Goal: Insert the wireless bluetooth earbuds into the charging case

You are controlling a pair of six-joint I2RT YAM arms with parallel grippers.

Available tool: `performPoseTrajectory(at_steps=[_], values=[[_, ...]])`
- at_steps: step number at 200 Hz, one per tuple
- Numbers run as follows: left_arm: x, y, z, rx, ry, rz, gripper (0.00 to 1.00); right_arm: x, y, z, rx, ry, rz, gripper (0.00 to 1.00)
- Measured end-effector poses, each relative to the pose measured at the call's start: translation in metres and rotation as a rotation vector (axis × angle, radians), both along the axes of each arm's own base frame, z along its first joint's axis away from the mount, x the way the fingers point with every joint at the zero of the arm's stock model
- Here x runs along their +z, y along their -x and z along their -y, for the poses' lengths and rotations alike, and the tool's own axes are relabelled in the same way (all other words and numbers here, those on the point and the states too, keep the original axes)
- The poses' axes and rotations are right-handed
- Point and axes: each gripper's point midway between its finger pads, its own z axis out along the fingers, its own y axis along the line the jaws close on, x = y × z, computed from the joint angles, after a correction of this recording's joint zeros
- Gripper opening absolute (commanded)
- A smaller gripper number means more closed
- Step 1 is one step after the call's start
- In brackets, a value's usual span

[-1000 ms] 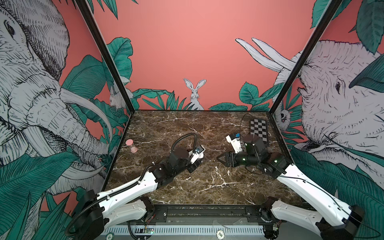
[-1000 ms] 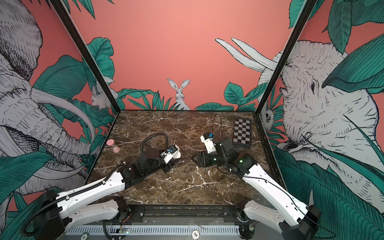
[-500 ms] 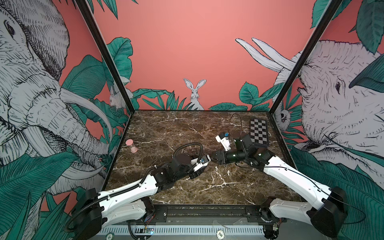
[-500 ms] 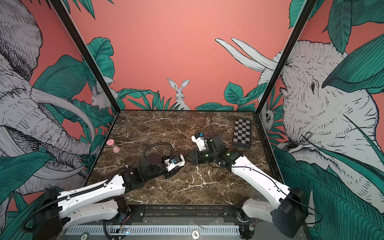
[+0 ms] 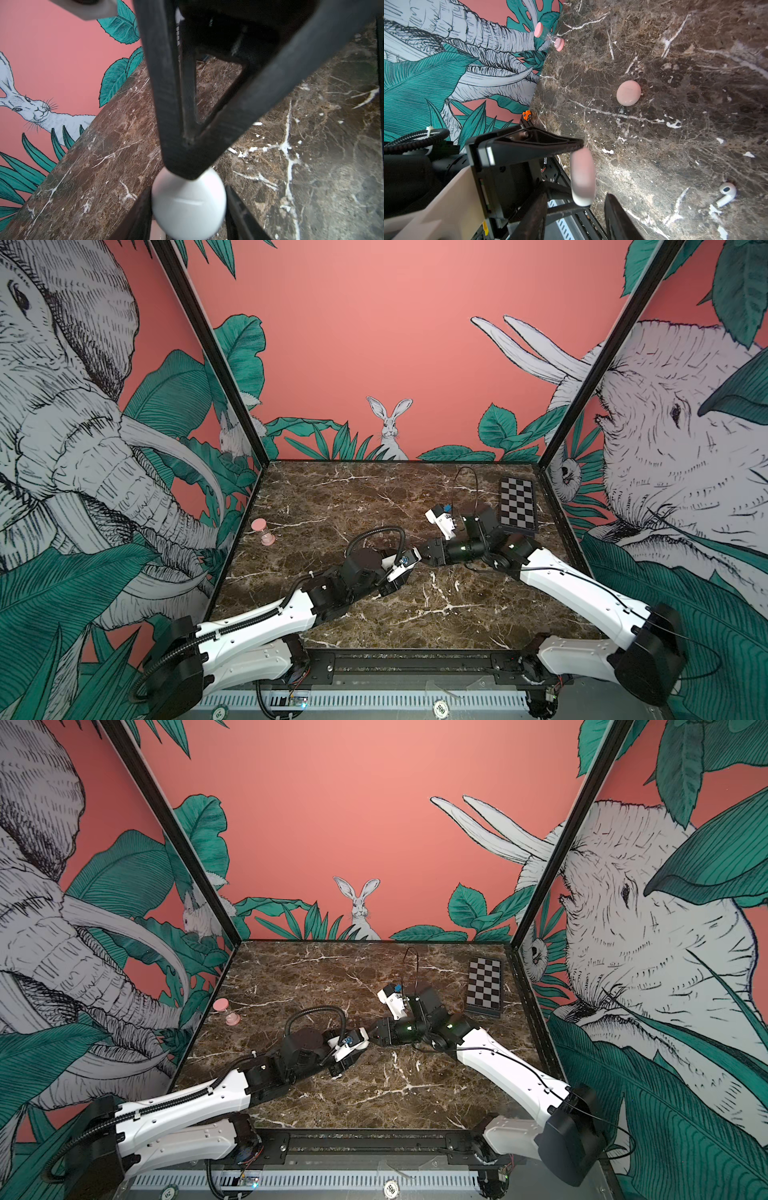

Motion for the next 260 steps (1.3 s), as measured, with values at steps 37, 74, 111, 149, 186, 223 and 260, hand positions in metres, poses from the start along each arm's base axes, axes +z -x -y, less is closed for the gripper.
performPoseTrajectory(at_steps=[37, 74, 111, 149, 186, 223, 260], values=[[0.000, 0.001, 0.001, -0.003, 0.002, 0.001, 0.00, -0.003, 0.002, -0.004, 0.014, -0.001, -0.003, 0.40], [0.000, 0.001, 0.001, -0.003, 0.002, 0.001, 0.00, -0.007, 0.005, -0.007, 0.030, 0.002, -0.006, 0.39], [0.001, 0.001, 0.001, -0.003, 0.004, 0.002, 0.00, -0.010, 0.005, -0.009, 0.037, 0.007, -0.008, 0.36], [0.004, 0.000, 0.002, -0.003, 0.015, 0.008, 0.00, -0.010, 0.006, -0.011, 0.044, 0.004, -0.010, 0.34], [0.004, 0.000, 0.002, -0.004, 0.019, 0.010, 0.00, -0.018, 0.008, -0.013, 0.055, 0.006, -0.021, 0.30], [0.005, 0.000, 0.002, -0.004, 0.021, 0.011, 0.00, -0.019, 0.010, -0.014, 0.061, 0.005, -0.021, 0.22], [0.005, 0.001, 0.003, -0.008, 0.022, 0.009, 0.00, -0.019, 0.009, -0.015, 0.064, 0.003, -0.015, 0.17]])
